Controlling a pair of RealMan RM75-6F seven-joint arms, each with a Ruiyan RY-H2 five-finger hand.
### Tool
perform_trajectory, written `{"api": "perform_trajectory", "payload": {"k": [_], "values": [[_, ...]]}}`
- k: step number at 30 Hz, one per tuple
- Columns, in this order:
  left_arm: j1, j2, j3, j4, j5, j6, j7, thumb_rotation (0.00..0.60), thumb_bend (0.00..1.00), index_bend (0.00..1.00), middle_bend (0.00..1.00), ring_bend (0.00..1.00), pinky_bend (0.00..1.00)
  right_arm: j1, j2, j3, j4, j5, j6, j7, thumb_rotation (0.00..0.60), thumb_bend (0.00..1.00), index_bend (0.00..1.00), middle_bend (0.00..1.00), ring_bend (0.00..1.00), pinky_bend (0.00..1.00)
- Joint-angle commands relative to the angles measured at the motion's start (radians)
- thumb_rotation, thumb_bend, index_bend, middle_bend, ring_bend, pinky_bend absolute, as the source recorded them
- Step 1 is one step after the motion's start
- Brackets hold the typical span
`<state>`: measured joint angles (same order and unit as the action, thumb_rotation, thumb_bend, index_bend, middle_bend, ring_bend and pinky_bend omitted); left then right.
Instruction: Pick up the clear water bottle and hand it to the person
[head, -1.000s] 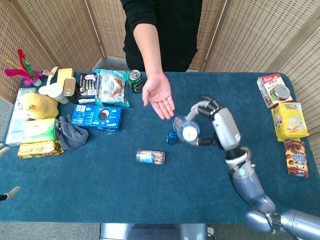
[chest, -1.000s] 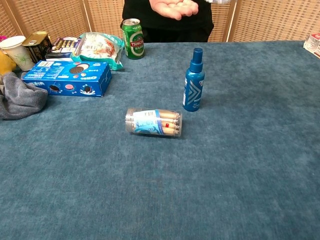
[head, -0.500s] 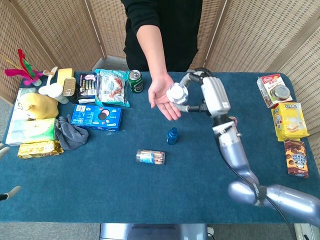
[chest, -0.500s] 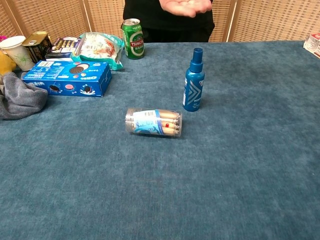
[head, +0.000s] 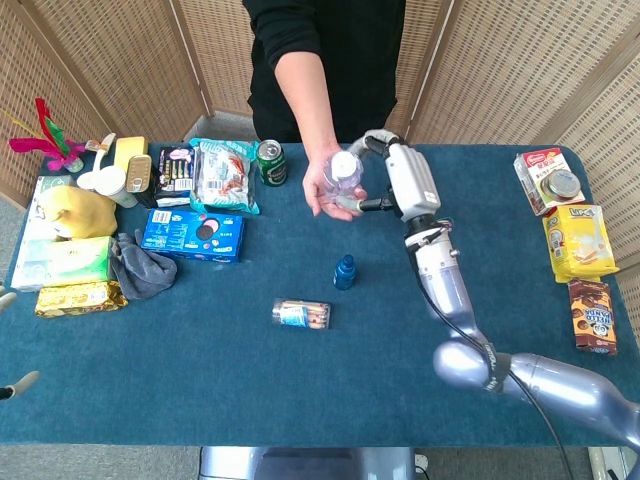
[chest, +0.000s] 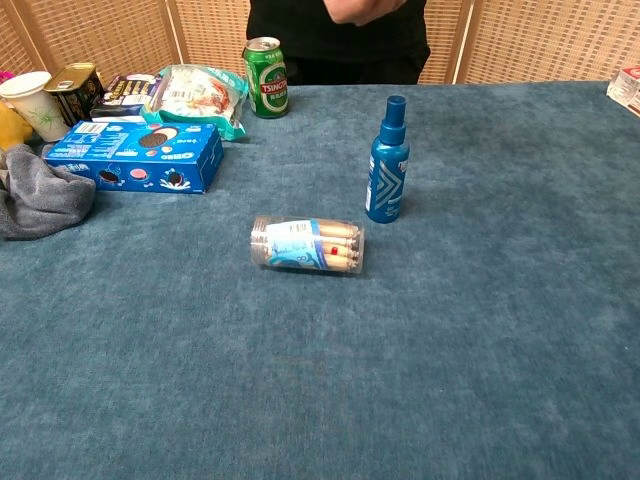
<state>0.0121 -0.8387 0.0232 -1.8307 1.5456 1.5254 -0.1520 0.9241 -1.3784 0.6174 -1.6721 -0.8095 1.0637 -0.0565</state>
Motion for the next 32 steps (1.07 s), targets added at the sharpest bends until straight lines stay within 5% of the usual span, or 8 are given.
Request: {"api": "perform_trajectory", "payload": {"k": [1, 8, 15, 22, 27, 32], "values": [[0.001, -0.001, 0.002, -0.002, 0.003, 0.002, 0.005, 0.6, 0.14, 0.0, 0.0, 0.0, 0.09, -0.01, 0.043, 0.001, -0.032, -0.056, 0.002, -0.005, 0.369, 0.0, 0.0, 0.0, 0.03, 0.12], [0.004, -0.002, 0.003, -0.001, 0.007, 0.007, 0.005, 0.6, 0.14, 0.0, 0.0, 0.0, 0.09, -0.08, 0.132, 0.007, -0.142, -0.093, 0.072, 0.011, 0.308, 0.0, 0.0, 0.0, 0.0, 0.11], [0.004, 0.0, 0.006, 0.0, 0.016, 0.008, 0.0, 0.6, 0.14, 0.0, 0.0, 0.0, 0.09, -0.287, 0.293, -0.108, -0.23, -0.326, 0.159, 0.107, 0.306, 0.0, 0.0, 0.0, 0.0, 0.11], [0.011, -0.004, 0.012, -0.004, 0.031, 0.021, 0.011, 0.6, 0.14, 0.0, 0.0, 0.0, 0.09, -0.476, 0.34, -0.306, -0.106, -0.59, 0.276, 0.227, 0.317, 0.0, 0.01, 0.0, 0.01, 0.11], [0.015, -0.009, 0.016, -0.004, 0.04, 0.026, 0.025, 0.6, 0.14, 0.0, 0.0, 0.0, 0.09, -0.575, 0.315, -0.423, 0.021, -0.682, 0.351, 0.251, 0.313, 0.0, 0.04, 0.0, 0.01, 0.11], [0.017, -0.013, 0.017, -0.005, 0.042, 0.03, 0.033, 0.6, 0.14, 0.0, 0.0, 0.0, 0.09, -0.643, 0.278, -0.47, 0.1, -0.701, 0.426, 0.218, 0.317, 0.0, 0.07, 0.0, 0.01, 0.11]]}}
